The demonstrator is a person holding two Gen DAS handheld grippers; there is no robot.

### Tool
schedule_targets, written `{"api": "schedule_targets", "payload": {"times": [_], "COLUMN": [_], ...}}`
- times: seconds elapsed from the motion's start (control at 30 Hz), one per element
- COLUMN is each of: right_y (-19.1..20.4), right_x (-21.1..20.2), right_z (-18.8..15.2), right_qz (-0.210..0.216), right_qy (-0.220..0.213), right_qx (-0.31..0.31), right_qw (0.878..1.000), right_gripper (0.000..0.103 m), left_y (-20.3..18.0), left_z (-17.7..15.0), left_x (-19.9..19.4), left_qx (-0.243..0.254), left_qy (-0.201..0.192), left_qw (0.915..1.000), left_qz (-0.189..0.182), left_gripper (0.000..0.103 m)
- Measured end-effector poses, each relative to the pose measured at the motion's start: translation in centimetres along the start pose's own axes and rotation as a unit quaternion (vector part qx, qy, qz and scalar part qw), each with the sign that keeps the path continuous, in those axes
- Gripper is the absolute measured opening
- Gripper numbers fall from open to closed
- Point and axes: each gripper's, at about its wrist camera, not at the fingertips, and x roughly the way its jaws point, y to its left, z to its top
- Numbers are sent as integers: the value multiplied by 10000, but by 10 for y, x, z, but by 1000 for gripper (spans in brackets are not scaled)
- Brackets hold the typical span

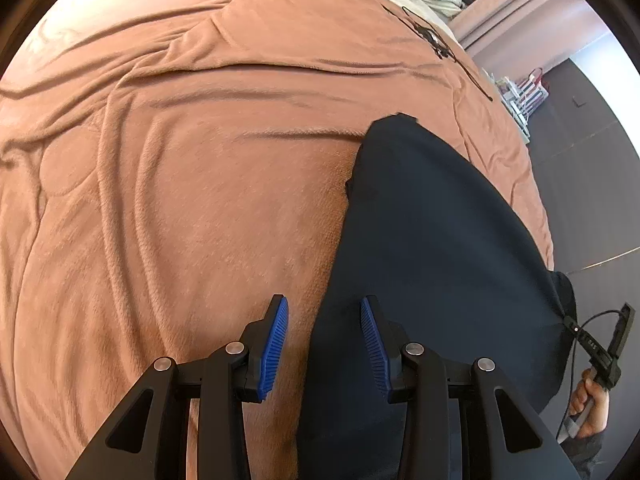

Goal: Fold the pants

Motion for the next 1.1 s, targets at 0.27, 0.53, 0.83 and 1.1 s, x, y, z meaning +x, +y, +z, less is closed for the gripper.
{"api": "schedule_targets", "payload": {"times": [0.27,0.53,0.83,1.1], "right_y": [18,20,24,19], "right_x": [11,30,48,44], "right_z": [6,42,45,56], "right_qz": [297,543,211,-30], "right_qy": [123,29,199,-227], "right_qx": [-107,-102,-385,-257], "right_qw": [9994,9985,9988,9994], "right_gripper": [1,36,32,0], "left_y": [-7,-19,-27,-26], "left_z": [12,33,54,65], "left_x": [8,13,21,13], "left_qx": [98,199,235,287], "left_qy": [42,-10,-45,-197], "left_qw": [9999,9997,9997,9994], "left_qz": [58,111,109,73], "left_gripper": [41,41,41,41]}}
